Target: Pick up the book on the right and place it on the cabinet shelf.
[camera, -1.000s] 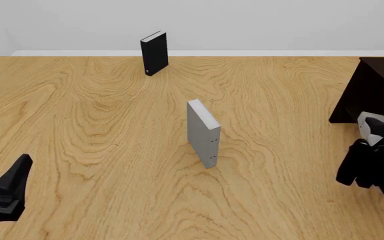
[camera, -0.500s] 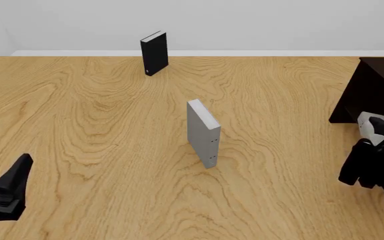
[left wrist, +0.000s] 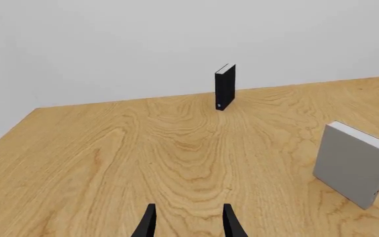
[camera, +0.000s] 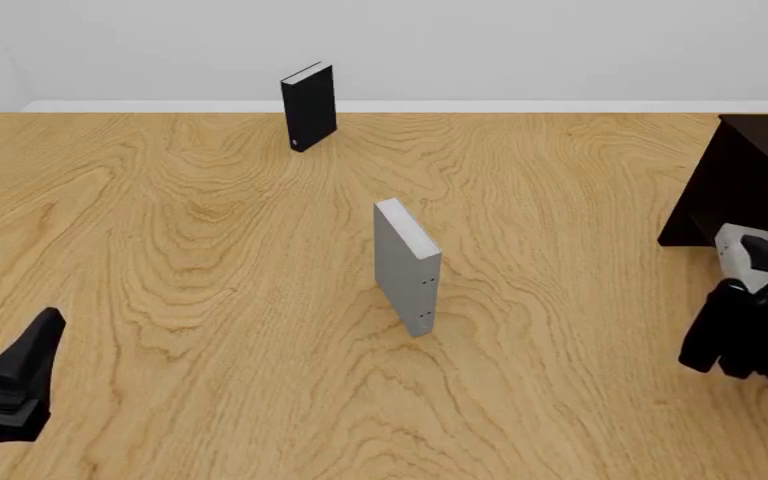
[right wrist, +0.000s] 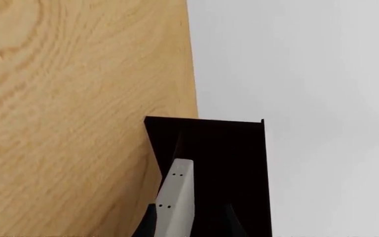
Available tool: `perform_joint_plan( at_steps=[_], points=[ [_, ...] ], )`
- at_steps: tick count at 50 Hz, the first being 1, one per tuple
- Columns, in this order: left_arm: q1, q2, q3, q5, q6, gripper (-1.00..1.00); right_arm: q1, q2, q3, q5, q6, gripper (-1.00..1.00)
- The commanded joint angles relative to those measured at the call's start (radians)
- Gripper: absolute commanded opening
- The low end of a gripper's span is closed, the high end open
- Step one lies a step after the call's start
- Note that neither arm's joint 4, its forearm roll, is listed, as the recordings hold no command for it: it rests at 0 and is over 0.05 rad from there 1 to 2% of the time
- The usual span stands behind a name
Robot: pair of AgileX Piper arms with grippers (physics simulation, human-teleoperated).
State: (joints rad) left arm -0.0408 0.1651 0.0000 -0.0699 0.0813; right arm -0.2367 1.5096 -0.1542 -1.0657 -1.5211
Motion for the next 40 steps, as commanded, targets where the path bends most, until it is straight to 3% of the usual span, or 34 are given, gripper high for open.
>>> perform_joint_plan(
  at_steps=[1,40],
  points=[
    [0.003,-0.018,0.000,0.013,-0.006,1.00,-0.049,-0.027,0.015,0.020,-0.043,1.00],
    [0.002,-0.017,0.000,0.011,-0.004,1.00,-0.127,0.000,0.031,-0.008,-0.047,1.00]
  ],
)
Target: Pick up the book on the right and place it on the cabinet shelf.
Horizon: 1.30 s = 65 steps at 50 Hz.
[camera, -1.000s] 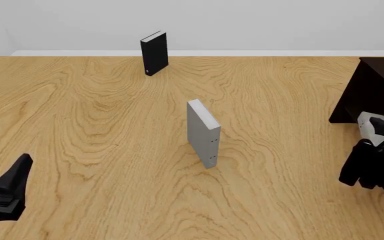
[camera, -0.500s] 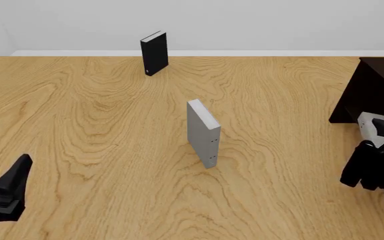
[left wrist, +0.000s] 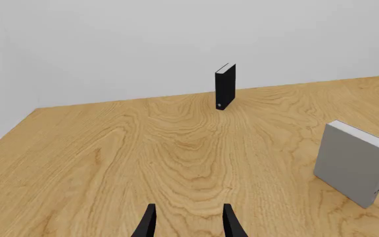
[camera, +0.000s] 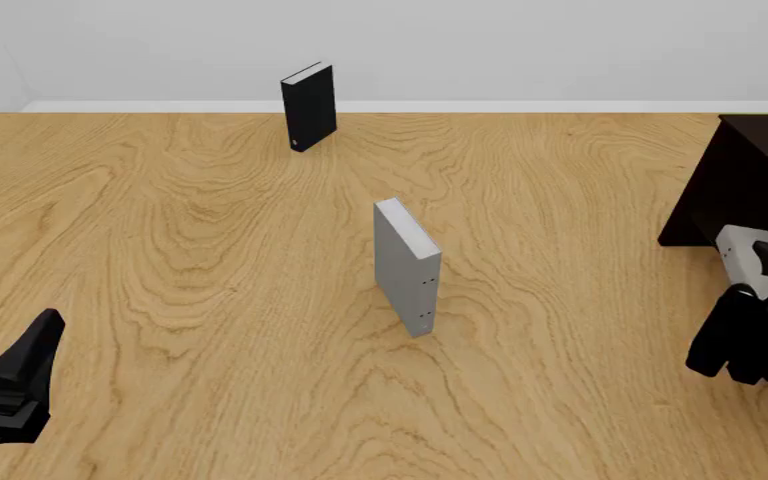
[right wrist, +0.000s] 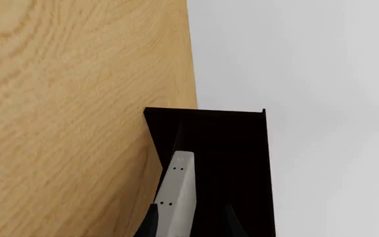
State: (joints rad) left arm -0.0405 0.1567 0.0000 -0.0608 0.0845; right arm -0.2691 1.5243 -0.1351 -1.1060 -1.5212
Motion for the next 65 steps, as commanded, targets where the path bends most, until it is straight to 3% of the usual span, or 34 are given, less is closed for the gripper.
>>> perform_joint_plan(
  at_steps=[1,35,65],
  points=[
    [0.001,-0.007,0.000,0.000,-0.008,1.00,-0.096,-0.016,0.013,0.033,-0.048,1.00],
    [0.001,0.000,0.000,-0.006,-0.007,1.00,-0.177,-0.004,0.023,0.034,-0.052,1.00],
    [0.004,-0.010,0.000,0.005,-0.006,1.00,-0.234,0.085,0.052,-0.047,-0.068,1.00]
  ],
)
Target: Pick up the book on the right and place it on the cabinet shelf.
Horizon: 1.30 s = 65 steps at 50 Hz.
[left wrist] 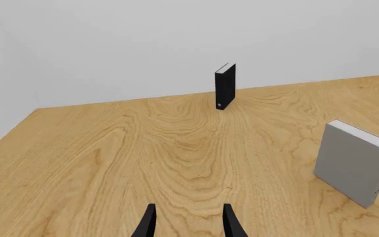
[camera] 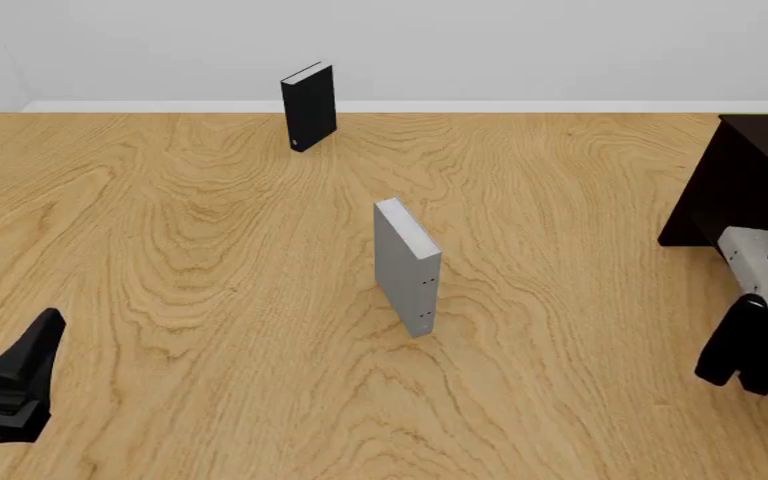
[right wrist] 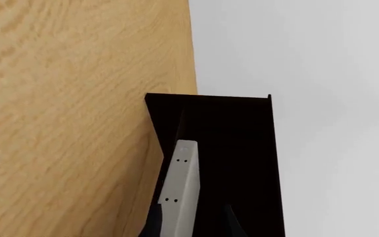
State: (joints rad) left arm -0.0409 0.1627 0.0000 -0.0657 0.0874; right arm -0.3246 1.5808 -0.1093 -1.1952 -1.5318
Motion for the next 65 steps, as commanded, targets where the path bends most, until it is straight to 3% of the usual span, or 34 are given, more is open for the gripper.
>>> perform_joint_plan(
  at_steps=[1,10,12,16,25,33,35,65],
  points=[
    [0.004,-0.017,0.000,0.011,-0.006,1.00,-0.177,0.024,0.025,0.049,-0.053,1.00],
    [0.003,-0.015,0.000,0.010,-0.005,1.00,-0.208,0.043,0.031,0.009,-0.071,1.00],
    [0.004,-0.014,0.000,0.009,-0.006,1.00,-0.199,0.019,0.026,0.061,-0.052,1.00],
    [0.002,-0.013,0.000,0.006,-0.007,1.00,-0.198,0.023,0.030,0.043,-0.064,1.00],
    [0.000,-0.008,0.000,0.001,-0.007,1.00,-0.136,-0.046,0.011,0.119,-0.049,1.00],
    [0.001,-0.009,0.000,0.001,-0.009,1.00,-0.102,-0.043,0.005,0.108,-0.066,1.00],
    [0.001,-0.008,0.000,0.000,-0.010,1.00,-0.085,-0.067,-0.005,0.145,-0.048,1.00],
    [0.001,-0.021,0.000,0.015,-0.009,1.00,0.011,-0.062,-0.022,0.139,-0.064,1.00]
  ],
)
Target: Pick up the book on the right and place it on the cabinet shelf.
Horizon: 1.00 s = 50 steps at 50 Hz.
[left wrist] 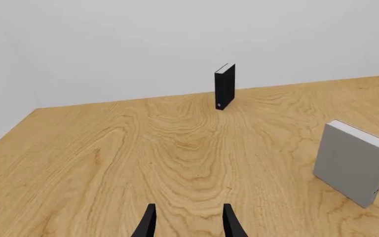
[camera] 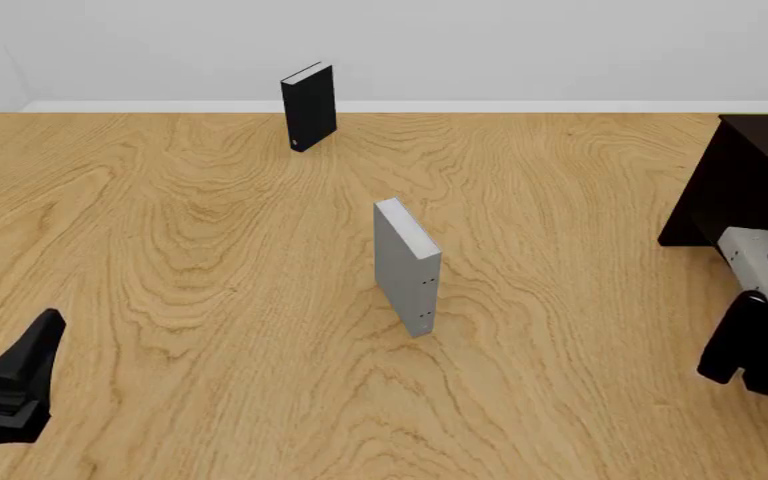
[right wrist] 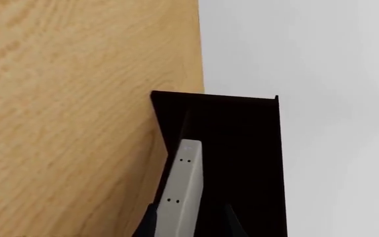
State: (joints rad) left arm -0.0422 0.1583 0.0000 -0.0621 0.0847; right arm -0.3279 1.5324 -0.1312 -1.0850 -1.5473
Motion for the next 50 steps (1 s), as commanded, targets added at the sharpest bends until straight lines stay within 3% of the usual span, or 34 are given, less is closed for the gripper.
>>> perform_joint_plan(
  at_steps=[1,42,50],
  points=[
    [0.002,-0.017,0.000,0.012,-0.005,1.00,0.020,-0.015,-0.001,0.037,-0.045,1.00],
    [0.006,-0.018,0.000,0.017,-0.007,1.00,0.102,-0.001,-0.020,0.029,-0.044,1.00],
    [0.005,-0.012,0.000,0.010,-0.007,1.00,0.120,-0.066,-0.040,0.102,-0.034,1.00]
  ],
)
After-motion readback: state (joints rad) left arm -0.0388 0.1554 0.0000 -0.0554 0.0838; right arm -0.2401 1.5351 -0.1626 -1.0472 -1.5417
